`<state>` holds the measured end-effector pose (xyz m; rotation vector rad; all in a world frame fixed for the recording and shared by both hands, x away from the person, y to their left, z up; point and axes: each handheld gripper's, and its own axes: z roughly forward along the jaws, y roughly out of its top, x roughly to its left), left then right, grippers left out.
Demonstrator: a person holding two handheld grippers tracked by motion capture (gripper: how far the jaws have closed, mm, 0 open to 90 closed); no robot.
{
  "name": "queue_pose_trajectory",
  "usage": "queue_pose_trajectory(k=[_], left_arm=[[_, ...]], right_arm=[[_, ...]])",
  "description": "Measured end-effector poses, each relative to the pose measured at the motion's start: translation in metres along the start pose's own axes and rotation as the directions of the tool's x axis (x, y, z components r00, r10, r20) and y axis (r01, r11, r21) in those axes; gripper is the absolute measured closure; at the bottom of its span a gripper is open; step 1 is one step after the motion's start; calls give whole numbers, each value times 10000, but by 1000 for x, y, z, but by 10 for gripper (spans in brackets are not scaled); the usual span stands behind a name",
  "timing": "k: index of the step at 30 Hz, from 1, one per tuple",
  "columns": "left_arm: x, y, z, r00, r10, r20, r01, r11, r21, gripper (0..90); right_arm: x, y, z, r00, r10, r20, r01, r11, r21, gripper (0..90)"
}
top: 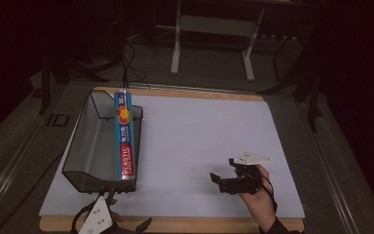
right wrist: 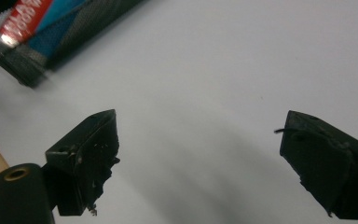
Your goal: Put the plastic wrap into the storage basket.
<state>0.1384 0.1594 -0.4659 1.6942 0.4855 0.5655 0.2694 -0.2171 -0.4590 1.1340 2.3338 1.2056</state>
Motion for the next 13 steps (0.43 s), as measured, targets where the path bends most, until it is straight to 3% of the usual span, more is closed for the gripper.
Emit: queue_pose_trajectory(k=[13], left_arm=[[1,0,0,10000,-25,39,25,10000,29,6]], right_arm=[[-6,-6,4,10000,35,15,-35,10000,-41,113]])
